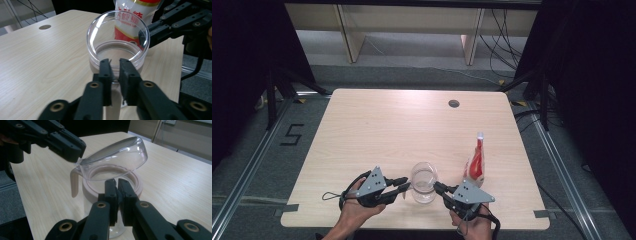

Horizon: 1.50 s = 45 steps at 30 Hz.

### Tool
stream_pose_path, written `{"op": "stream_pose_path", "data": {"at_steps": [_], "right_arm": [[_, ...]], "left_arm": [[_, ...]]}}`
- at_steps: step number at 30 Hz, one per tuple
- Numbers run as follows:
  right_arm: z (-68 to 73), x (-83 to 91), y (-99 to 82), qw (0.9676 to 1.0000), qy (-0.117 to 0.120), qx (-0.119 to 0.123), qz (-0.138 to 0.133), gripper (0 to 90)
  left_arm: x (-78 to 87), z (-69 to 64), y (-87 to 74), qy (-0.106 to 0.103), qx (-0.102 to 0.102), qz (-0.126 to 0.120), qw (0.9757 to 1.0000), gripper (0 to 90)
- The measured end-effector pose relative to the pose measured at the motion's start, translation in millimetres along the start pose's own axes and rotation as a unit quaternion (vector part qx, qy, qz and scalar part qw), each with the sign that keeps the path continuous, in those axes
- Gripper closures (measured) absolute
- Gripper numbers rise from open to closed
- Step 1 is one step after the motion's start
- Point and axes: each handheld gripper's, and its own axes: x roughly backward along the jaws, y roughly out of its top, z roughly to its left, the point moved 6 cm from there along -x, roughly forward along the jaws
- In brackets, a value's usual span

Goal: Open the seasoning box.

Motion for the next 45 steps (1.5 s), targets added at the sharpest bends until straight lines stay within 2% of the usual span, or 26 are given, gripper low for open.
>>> {"op": "stream_pose_path", "data": {"at_steps": [1,2,4,5,6,11,12,14,15,17,18,20,22,24,25,26,31,32,34,35,36,37,38,39,40,45], "right_arm": [[-1.0,-0.1,0.8,1.0,-0.005,0.005,-0.004,86.0],[0.0,0.0,1.2,1.0,-0.001,-0.001,-0.006,85.9],[1.1,0.1,1.7,1.0,0.005,0.0,-0.004,85.8],[1.0,0.3,2.0,1.0,0.003,0.001,-0.004,85.8],[1.4,-0.3,2.4,1.0,0.004,0.001,-0.005,85.6],[3.9,-1.2,4.9,0.9999,0.004,-0.006,-0.007,85.0],[3.8,-1.4,5.7,1.0,0.006,0.0,-0.007,85.0],[4.0,-2.8,7.2,0.9999,0.002,0.003,-0.01,84.9],[3.7,-3.2,8.2,0.9998,0.007,0.014,-0.01,84.8],[6.8,-3.8,9.0,0.9999,0.012,0.004,-0.008,84.6],[7.2,-4.3,9.9,0.9999,0.012,0.004,-0.01,84.6],[8.2,-5.6,11.6,0.9998,0.012,0.006,-0.013,84.5],[10.1,-7.1,13.5,0.9996,0.02,0.009,-0.017,84.5],[11.1,-6.4,14.9,0.9997,0.015,0.009,-0.015,84.4],[11.2,-6.9,15.7,0.9997,0.016,0.01,-0.016,84.2],[10.7,-7.0,16.8,0.9997,0.011,0.008,-0.021,84.2],[12.6,-7.0,20.7,0.9995,0.018,0.014,-0.023,83.7],[14.3,-6.9,21.3,0.9995,0.02,0.004,-0.023,83.7],[15.4,-8.3,23.7,0.9992,0.023,0.016,-0.027,83.4],[16.3,-8.9,24.6,0.9992,0.024,0.017,-0.027,83.4],[17.6,-10.2,25.6,0.9989,0.03,0.018,-0.031,83.4],[16.1,-10.3,27.0,0.9987,0.024,0.032,-0.031,83.4],[19.3,-10.3,27.2,0.9991,0.03,0.017,-0.027,83.3],[18.9,-10.9,28.3,0.9989,0.027,0.024,-0.029,83.3],[20.1,-11.9,28.7,0.9991,0.023,0.017,-0.031,83.3],[26.0,-14.8,30.0,0.9984,0.041,0.024,-0.03,83.0]], "left_arm": [[2.3,0.3,-0.9,0.011,-0.004,0.008,0.9999,67.0],[2.2,-1.3,-1.0,0.012,0.006,0.004,0.9999,64.4],[5.2,1.2,-0.9,0.012,-0.012,0.012,0.9998,57.6],[5.1,-0.9,-1.2,0.021,0.016,0.005,0.9996,53.8],[6.9,1.7,-1.4,0.021,0.005,0.008,0.9997,50.8],[11.0,4.4,-7.6,0.026,0.031,0.015,0.9991,39.5],[11.9,5.6,-9.2,0.024,0.027,0.018,0.9992,37.1],[12.9,5.3,-13.8,0.023,0.043,0.02,0.9986,34.2],[13.8,6.3,-15.5,0.024,0.041,0.022,0.9986,33.0],[16.6,8.6,-19.0,0.029,0.037,0.029,0.9985,30.7],[17.1,8.3,-20.8,0.032,0.05,0.028,0.9978,30.0],[20.9,10.5,-23.9,0.04,0.053,0.035,0.9972,28.9],[24.3,12.9,-26.6,0.048,0.052,0.039,0.9967,27.9],[27.1,15.0,-29.8,0.051,0.053,0.042,0.9964,26.8],[28.8,17.2,-30.9,0.049,0.042,0.043,0.997,26.3],[29.8,16.0,-32.7,0.054,0.063,0.041,0.9957,26.0],[40.7,19.8,-41.9,0.063,0.058,0.053,0.9949,24.3],[41.8,20.6,-44.2,0.064,0.06,0.055,0.9946,23.9],[43.5,21.1,-47.3,0.069,0.065,0.062,0.9936,23.6],[43.9,23.1,-47.9,0.064,0.052,0.064,0.9945,23.4],[43.9,21.9,-48.6,0.069,0.067,0.063,0.9933,23.0],[43.6,22.2,-48.5,0.068,0.066,0.063,0.9935,22.6],[44.0,22.5,-48.7,0.068,0.062,0.066,0.9935,22.4],[43.5,22.4,-48.7,0.068,0.062,0.066,0.9936,22.4],[42.9,21.9,-48.7,0.07,0.063,0.064,0.9935,22.4],[43.3,24.2,-49.9,0.077,0.052,0.072,0.9931,22.4]]}}
